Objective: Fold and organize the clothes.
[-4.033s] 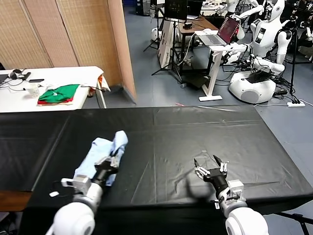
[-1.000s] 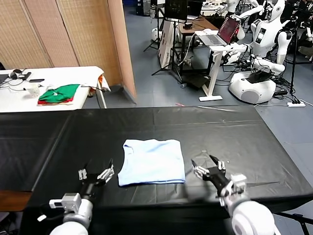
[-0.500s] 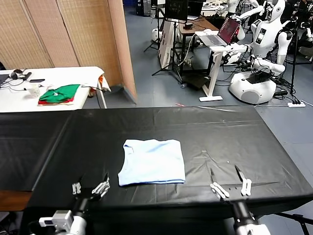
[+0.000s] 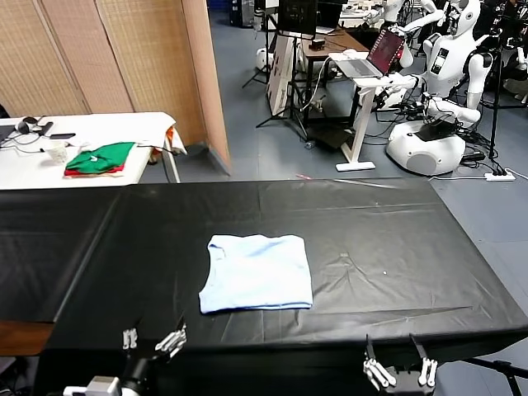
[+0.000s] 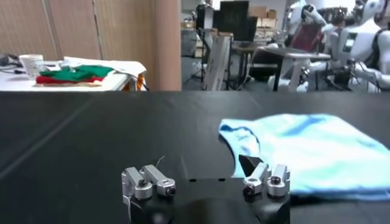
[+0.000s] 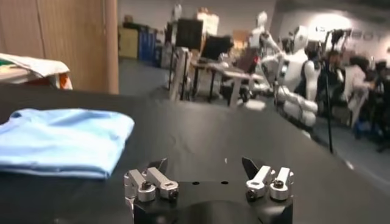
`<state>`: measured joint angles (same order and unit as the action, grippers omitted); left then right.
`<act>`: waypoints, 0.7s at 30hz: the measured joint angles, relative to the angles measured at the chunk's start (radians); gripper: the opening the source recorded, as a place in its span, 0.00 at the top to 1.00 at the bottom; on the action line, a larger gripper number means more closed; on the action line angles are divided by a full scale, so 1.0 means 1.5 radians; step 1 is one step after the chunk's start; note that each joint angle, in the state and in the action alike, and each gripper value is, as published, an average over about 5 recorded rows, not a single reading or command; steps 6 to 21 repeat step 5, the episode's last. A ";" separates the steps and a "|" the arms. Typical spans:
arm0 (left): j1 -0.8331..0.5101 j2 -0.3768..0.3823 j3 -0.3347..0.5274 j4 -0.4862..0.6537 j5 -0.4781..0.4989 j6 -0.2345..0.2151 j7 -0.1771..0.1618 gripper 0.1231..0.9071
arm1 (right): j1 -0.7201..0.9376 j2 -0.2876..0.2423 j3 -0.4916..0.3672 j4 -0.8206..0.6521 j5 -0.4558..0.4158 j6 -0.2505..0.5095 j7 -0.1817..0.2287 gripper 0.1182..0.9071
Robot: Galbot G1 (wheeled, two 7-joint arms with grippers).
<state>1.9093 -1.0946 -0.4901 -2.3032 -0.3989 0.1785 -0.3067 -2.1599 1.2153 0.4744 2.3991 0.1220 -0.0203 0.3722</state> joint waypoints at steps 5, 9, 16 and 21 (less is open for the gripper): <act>0.003 0.001 -0.004 -0.002 0.000 0.001 0.000 0.00 | -0.010 0.003 -0.011 0.007 0.007 -0.003 0.003 0.00; 0.003 0.001 -0.004 -0.002 0.000 0.001 0.000 0.00 | -0.010 0.003 -0.011 0.007 0.007 -0.003 0.003 0.00; 0.003 0.001 -0.004 -0.002 0.000 0.001 0.000 0.00 | -0.010 0.003 -0.011 0.007 0.007 -0.003 0.003 0.00; 0.003 0.001 -0.004 -0.002 0.000 0.001 0.000 0.00 | -0.010 0.003 -0.011 0.007 0.007 -0.003 0.003 0.00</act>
